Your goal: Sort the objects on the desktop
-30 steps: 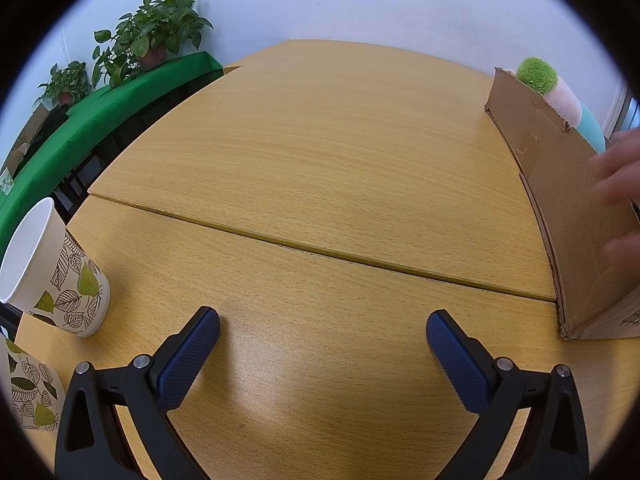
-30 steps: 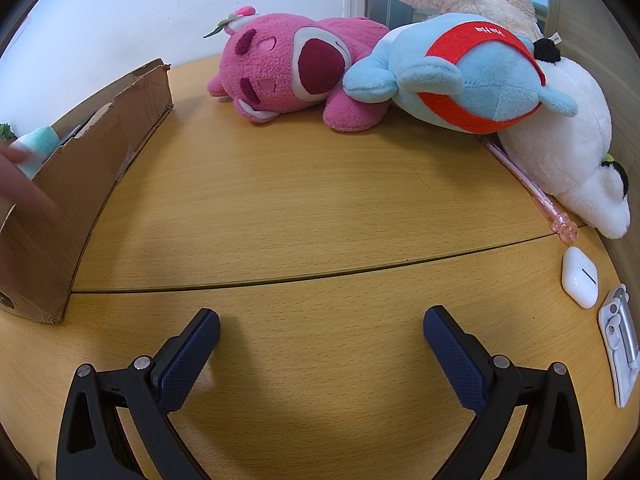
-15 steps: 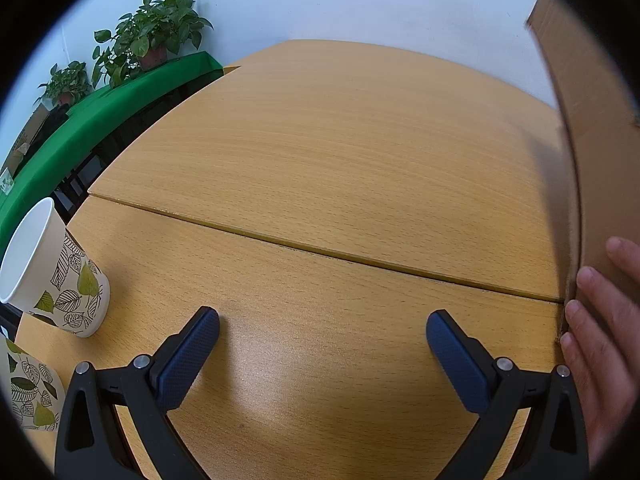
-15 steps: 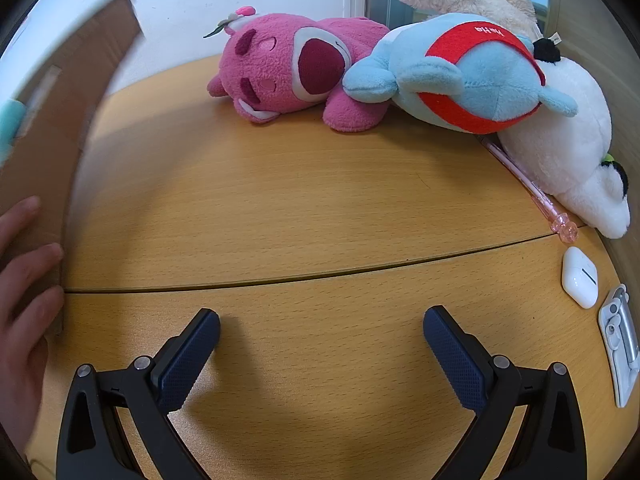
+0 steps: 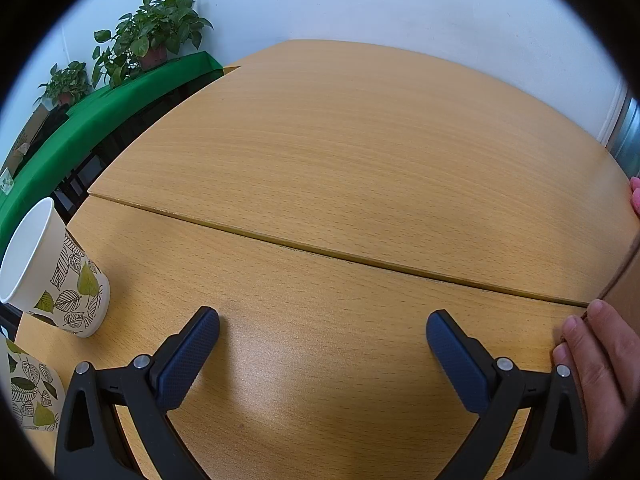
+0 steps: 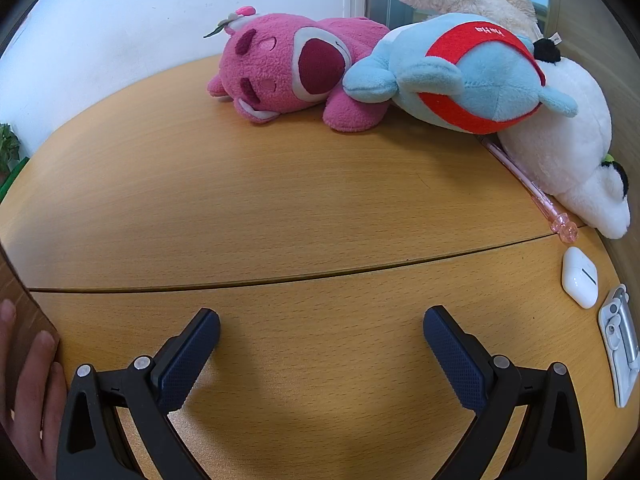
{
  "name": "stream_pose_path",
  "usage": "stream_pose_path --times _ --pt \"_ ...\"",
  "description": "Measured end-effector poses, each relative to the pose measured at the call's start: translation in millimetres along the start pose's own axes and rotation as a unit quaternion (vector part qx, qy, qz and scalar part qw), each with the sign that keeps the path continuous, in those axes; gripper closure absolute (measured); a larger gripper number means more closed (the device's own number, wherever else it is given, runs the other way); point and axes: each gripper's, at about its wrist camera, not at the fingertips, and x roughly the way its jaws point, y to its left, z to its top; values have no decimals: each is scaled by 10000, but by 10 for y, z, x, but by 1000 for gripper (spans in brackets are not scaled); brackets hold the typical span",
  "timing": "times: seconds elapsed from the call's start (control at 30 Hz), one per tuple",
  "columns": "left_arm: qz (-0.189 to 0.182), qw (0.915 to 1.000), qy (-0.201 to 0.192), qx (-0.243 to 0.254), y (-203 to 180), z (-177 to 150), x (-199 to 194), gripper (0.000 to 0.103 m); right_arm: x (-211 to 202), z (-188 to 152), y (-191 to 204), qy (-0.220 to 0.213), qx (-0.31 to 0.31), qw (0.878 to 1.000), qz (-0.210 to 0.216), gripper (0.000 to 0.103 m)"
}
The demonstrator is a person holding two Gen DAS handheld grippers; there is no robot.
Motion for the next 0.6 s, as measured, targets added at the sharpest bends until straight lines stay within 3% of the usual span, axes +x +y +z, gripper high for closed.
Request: stream_pose_path --times 0.6 --pt "4 10000 -5 -5 -9 -1 5 0 1 -64 48 -18 3 10000 -2 0"
